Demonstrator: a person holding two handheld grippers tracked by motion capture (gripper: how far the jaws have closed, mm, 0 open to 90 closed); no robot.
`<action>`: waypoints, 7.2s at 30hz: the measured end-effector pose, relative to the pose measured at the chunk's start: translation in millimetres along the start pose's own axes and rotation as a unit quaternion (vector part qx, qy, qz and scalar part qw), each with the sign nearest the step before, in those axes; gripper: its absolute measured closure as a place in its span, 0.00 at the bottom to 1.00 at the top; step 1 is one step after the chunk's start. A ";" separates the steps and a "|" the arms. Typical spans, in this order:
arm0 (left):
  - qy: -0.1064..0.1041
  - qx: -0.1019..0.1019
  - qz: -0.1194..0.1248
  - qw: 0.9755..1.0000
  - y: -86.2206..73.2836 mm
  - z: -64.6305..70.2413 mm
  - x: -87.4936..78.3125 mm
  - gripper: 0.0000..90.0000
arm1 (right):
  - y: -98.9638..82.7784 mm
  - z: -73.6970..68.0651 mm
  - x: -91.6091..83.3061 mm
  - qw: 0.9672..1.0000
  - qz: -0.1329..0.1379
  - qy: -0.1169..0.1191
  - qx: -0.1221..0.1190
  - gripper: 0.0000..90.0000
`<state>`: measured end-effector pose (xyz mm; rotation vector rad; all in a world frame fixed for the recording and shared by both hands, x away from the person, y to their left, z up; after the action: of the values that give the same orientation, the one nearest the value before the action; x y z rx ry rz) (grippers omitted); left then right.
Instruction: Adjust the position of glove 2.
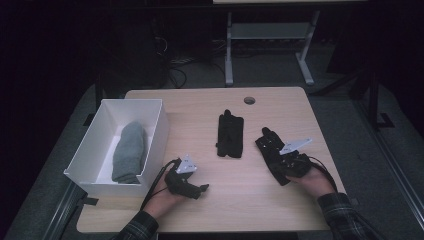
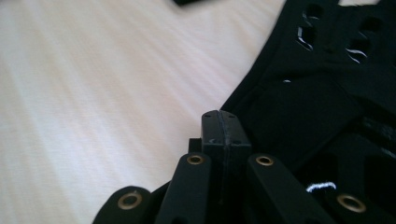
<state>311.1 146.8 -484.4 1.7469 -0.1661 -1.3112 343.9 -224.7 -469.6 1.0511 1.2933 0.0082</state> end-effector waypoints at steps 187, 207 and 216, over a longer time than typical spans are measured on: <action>-0.020 -0.067 -0.047 0.996 41.0 -21.1 16.9 0.68 | -32.8 54.2 -8.1 0.982 0.075 -0.137 0.108 0.22; -0.051 -0.103 -0.036 0.993 41.3 -33.0 13.9 0.98 | -32.5 27.6 -28.5 0.992 0.068 -0.091 0.053 0.86; -0.073 -0.117 -0.011 0.990 46.8 -36.4 3.3 0.98 | -52.2 -1.9 -34.3 0.999 0.029 -0.020 0.026 1.00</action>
<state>360.6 139.2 -452.4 1.4597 -0.0712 -1.4152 303.0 -271.5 -476.0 1.1268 1.2325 -0.0029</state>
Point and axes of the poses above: each handheld gripper's, and its own axes: x roughly forward along the jaws, y roughly out of its top, z roughly to its right, the point moved 1 cm from there along x, roughly forward along the jaws, and after that the axes turned 1 degree about y, right-handed, at the moved point
